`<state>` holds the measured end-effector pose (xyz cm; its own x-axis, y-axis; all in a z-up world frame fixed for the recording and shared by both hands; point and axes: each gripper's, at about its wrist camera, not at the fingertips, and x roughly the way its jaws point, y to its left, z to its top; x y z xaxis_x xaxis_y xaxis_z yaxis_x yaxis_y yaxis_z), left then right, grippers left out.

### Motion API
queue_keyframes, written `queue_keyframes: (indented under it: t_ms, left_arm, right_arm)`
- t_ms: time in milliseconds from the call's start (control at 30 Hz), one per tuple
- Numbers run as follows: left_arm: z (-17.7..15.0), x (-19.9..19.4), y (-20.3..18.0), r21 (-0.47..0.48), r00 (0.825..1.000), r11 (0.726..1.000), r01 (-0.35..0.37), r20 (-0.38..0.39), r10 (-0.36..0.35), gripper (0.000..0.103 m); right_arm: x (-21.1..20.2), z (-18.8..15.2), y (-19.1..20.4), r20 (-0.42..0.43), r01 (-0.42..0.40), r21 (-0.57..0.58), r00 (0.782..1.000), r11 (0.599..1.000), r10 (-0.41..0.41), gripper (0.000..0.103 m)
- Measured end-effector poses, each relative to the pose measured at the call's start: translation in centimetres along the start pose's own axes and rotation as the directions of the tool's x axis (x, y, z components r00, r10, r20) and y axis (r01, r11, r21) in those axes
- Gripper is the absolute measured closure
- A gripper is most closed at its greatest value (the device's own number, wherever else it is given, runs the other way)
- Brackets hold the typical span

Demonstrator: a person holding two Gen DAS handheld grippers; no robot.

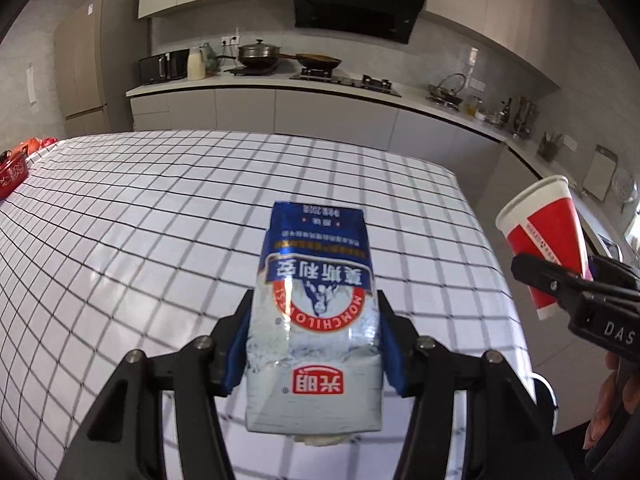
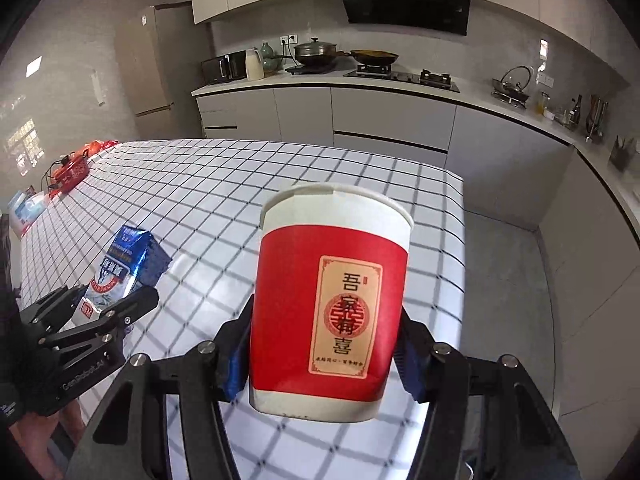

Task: Collect trash
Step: 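Carry the red cup and milk carton over the black bin and release both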

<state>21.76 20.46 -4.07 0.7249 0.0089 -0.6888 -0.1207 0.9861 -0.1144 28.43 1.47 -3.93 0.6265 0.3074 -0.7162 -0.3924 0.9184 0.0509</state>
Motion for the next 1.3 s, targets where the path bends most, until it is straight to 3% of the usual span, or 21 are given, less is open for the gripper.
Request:
queue_keyframes:
  t_ms: [367, 733, 1033, 1300]
  left_arm:
    - [-4.4, -4.6, -9.7, 0.111, 0.994, 0.988, 0.105, 0.000, -0.106, 0.047]
    - [-8.3, -6.1, -20.5, 0.233, 0.974, 0.945, 0.229, -0.049, -0.223, 0.047]
    - [-12.1, -5.2, -27.0, 0.295, 0.954, 0.909, 0.296, -0.136, -0.267, 0.047]
    - [-17.3, -1.2, -31.7, 0.316, 0.929, 0.887, 0.338, -0.265, -0.259, 0.047]
  right_arm:
    - [-10.4, -7.9, -7.3, 0.027, 0.061, 0.051, 0.998, 0.997, -0.063, 0.041]
    - [-17.3, -15.3, -17.2, 0.010, 0.158, 0.127, 0.987, 0.979, -0.161, 0.041]
    - [-17.9, -20.6, -23.4, -0.047, 0.186, 0.172, 0.982, 0.967, -0.181, 0.041]
    - [-13.8, -26.0, -26.7, -0.167, 0.171, 0.139, 0.975, 0.975, -0.147, 0.041]
